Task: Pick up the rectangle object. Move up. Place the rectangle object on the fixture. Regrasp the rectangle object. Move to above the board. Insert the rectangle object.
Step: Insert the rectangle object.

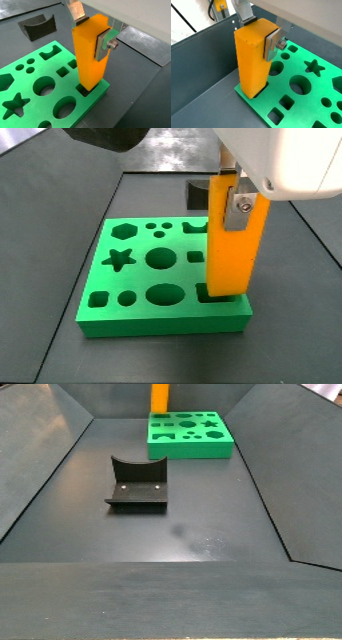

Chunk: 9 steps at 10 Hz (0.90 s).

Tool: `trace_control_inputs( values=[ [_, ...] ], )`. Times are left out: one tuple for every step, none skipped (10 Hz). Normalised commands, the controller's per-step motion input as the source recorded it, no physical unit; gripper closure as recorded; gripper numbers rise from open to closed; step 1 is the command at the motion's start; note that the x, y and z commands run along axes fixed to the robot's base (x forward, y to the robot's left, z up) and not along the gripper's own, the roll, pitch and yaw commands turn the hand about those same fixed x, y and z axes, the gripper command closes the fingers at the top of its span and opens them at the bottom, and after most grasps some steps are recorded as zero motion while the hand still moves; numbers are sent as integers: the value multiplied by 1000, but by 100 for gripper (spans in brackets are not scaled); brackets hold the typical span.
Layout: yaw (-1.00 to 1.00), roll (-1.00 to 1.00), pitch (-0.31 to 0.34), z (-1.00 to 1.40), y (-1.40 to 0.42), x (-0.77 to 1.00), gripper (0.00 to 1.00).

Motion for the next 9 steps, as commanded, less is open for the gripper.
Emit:
trace_control_inputs(
  values=[
    [3,103,0,-83,-34,-80,100],
    [0,90,0,-80,-43,-83,100],
    [0,50,0,-63,-37,-74,100],
    [0,39,0,-69,-11,-83,100],
    [0,41,0,-63,-20,-49,100],
    [6,71,0,-89,-20,0,100],
    [23,113,0,-103,-29,0,100],
    [17,116,0,-100,-51,0,100],
    [14,120,0,-103,-66,0,100]
  ],
)
